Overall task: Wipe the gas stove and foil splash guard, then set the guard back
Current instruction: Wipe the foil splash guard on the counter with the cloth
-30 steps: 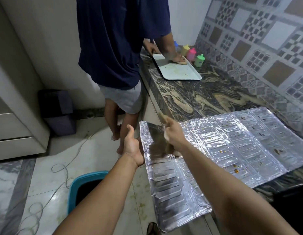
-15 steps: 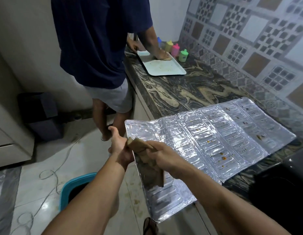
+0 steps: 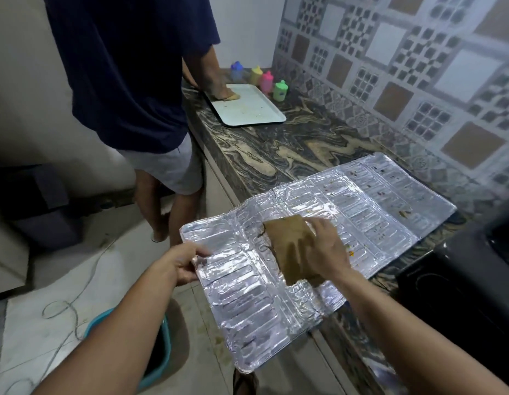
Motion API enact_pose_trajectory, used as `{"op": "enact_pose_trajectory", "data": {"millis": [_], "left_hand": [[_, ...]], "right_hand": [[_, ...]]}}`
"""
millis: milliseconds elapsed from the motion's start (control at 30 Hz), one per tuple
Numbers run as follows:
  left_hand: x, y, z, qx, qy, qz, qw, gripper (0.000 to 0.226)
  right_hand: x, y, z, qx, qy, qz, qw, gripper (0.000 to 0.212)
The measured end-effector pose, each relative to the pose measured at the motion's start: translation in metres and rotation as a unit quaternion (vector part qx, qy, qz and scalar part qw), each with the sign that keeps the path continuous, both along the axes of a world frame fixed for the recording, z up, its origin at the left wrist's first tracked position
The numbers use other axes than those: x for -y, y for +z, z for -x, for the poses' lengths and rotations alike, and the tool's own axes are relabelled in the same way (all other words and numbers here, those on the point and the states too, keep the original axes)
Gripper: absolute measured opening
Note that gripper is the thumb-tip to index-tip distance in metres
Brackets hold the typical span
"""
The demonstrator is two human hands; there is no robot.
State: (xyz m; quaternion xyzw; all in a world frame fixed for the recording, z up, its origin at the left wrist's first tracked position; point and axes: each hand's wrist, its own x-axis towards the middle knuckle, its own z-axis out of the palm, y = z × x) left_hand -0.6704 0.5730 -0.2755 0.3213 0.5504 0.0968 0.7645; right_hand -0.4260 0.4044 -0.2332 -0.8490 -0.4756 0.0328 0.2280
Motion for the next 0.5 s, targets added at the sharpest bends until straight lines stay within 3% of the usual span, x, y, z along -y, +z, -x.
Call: {"op": "enact_pose_trajectory", "data": {"millis": [67, 133, 267, 400, 500], "left_hand": [[0.002, -0.008, 0.002, -0.048, -0.041, -0.006, 0.998, 0.014], [-0.001, -0.017, 0.003, -0.07, -0.061, -0.03, 0.995, 0.014], [-0.016, -0.027, 0.008, -0.099, -0.034, -0.06, 0.993, 0.019], [-0.031, -0.043, 0.012, -0.091, -0.022, -0.057, 0.994, 0.04], [-0.035, -0.037, 0.014, -0.106, -0.004, -0.08, 0.991, 0.031]], "right_hand": [[0.001, -0.017, 0.012, 0.073, 0.149, 0.085, 0.983, 0.047], [0.0, -0.034, 0.013, 0.105, 0.186, 0.203, 0.956, 0.056], [0.003, -0.047, 0.001, 0.116, 0.162, 0.207, 0.958, 0.057], [0.008, -0.049, -0.028, 0.091, 0.109, 0.196, 0.97, 0.058], [0.014, -0.049, -0.07, 0.069, 0.037, 0.217, 0.973, 0.053]]}}
